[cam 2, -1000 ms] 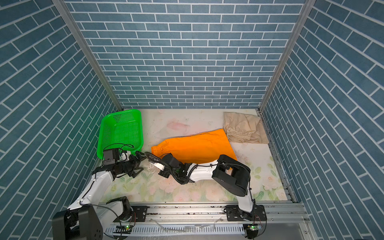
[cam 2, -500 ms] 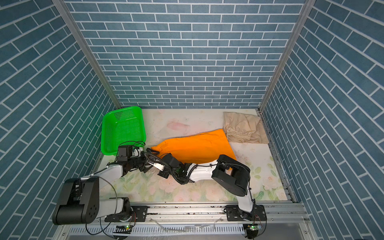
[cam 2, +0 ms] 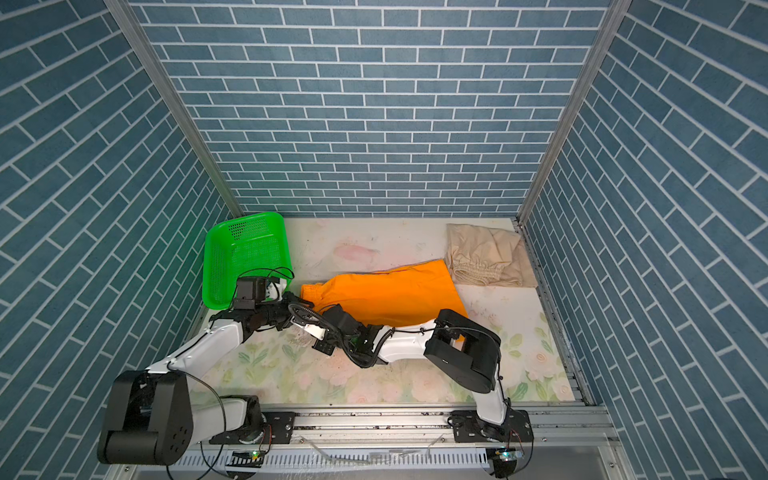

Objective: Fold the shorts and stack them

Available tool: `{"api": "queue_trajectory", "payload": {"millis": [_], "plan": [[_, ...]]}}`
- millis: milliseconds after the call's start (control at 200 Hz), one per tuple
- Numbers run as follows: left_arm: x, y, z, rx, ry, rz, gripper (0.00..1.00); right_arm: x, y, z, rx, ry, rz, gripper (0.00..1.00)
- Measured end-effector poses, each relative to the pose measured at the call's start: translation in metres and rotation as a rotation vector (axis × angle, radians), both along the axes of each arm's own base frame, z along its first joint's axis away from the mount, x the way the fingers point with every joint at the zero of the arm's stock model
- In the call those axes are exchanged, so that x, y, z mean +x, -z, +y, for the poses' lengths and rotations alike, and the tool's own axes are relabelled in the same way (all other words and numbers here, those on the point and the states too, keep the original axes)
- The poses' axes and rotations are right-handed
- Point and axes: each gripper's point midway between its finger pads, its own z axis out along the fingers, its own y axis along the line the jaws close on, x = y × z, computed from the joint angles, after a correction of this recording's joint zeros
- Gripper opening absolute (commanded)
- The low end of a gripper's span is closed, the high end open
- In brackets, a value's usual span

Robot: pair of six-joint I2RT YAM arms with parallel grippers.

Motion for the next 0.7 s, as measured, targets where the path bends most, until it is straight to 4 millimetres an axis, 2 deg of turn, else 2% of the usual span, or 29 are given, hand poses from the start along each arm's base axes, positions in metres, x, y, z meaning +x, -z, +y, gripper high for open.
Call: {"api": "queue_trajectory", "payload": {"millis": [30,100,165,245,310,390,465,530,585,700], "plan": [[-0.002,0.001,0.001,0.011,0.006,0.007,0.00,-0.002,0.000,0.000,-0.001,-0.001,0.011,0.34],[-0.007,0.001,0.001,0.034,0.019,0.032,0.00,-0.005,-0.002,-0.002,-0.004,-0.009,0.026,0.53],[-0.011,-0.005,0.004,0.063,0.032,0.041,0.00,-0.009,-0.011,-0.007,0.003,-0.018,0.041,0.63],[-0.014,-0.025,0.007,0.101,0.055,0.031,0.00,-0.016,-0.031,-0.018,0.023,-0.025,0.066,0.65],[-0.016,-0.048,0.010,0.122,0.071,0.004,0.00,-0.016,-0.052,-0.029,0.051,-0.020,0.090,0.65],[-0.023,-0.077,0.018,0.147,0.078,-0.022,0.00,-0.006,-0.078,-0.051,0.092,0.012,0.127,0.65],[-0.031,-0.098,0.031,0.201,0.072,-0.016,0.00,0.011,-0.091,-0.080,0.116,0.072,0.165,0.65],[-0.037,-0.114,0.042,0.259,0.069,-0.004,0.00,0.024,-0.089,-0.109,0.111,0.137,0.200,0.66],[-0.040,-0.125,0.047,0.293,0.074,0.004,0.00,0.035,-0.079,-0.135,0.089,0.205,0.234,0.66],[-0.044,-0.122,0.048,0.299,0.087,0.059,0.00,0.044,-0.048,-0.178,-0.002,0.314,0.318,0.66]]}}
